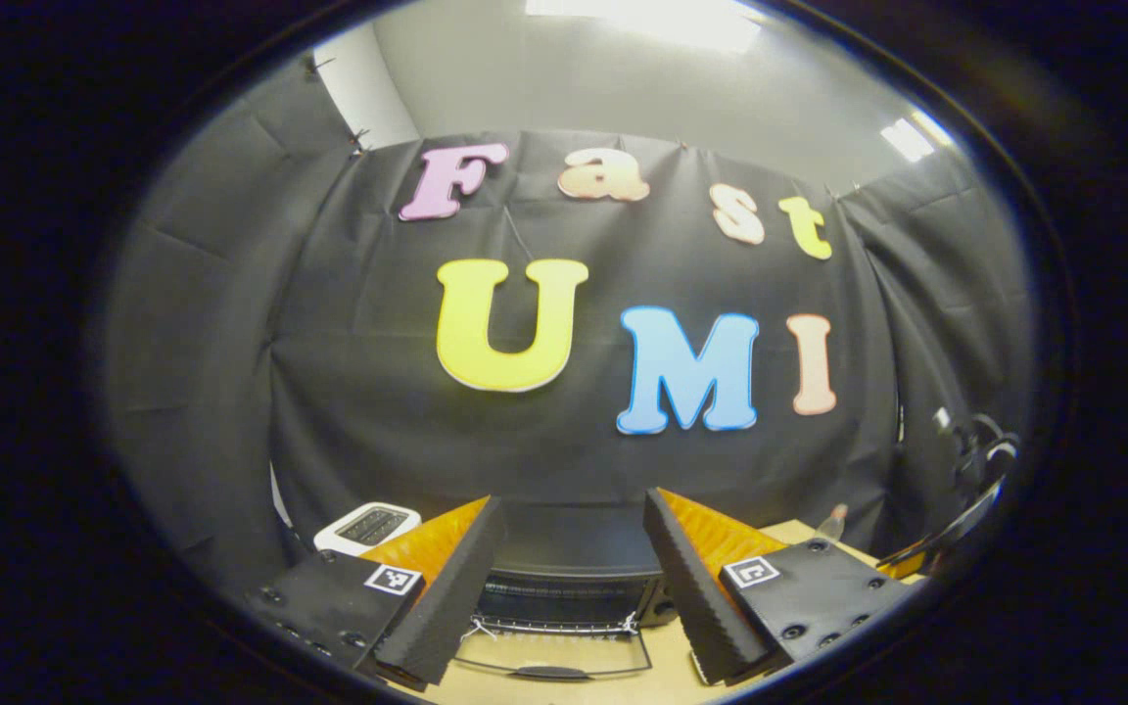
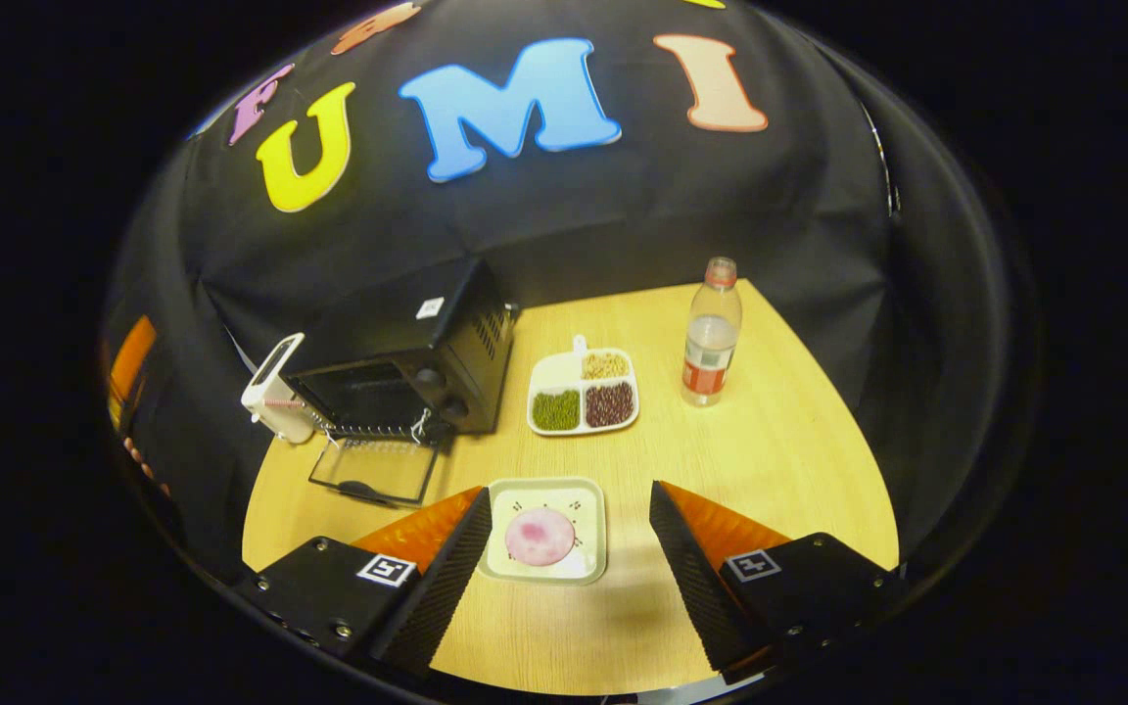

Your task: Open the electric oven with the left hand, put the food in, and close the electric oven.

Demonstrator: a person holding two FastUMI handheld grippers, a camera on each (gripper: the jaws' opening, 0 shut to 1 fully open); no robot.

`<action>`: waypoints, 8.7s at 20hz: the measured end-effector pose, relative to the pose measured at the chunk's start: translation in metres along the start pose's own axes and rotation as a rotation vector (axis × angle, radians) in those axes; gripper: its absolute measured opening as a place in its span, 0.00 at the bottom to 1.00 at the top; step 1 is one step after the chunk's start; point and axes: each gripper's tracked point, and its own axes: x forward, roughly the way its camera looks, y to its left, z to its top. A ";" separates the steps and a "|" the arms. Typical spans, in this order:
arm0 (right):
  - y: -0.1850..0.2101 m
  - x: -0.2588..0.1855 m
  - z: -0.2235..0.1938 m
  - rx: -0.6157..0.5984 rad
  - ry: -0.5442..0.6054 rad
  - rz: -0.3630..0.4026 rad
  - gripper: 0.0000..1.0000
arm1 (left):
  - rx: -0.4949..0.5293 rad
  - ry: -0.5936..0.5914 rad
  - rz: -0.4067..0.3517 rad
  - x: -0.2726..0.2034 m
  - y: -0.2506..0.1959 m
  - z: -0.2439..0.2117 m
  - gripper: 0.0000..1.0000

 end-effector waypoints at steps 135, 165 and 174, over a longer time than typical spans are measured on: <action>0.267 0.106 0.025 0.691 -0.112 0.261 0.27 | -0.058 0.093 0.116 -0.023 0.147 0.008 1.00; 0.091 -0.176 0.142 -0.083 -0.855 0.050 0.87 | 0.008 0.460 -0.102 -0.010 -0.041 -0.116 1.00; 0.067 -0.175 0.142 -0.087 -0.845 -0.001 0.89 | 0.006 0.909 -0.093 -0.022 -0.028 -0.269 0.92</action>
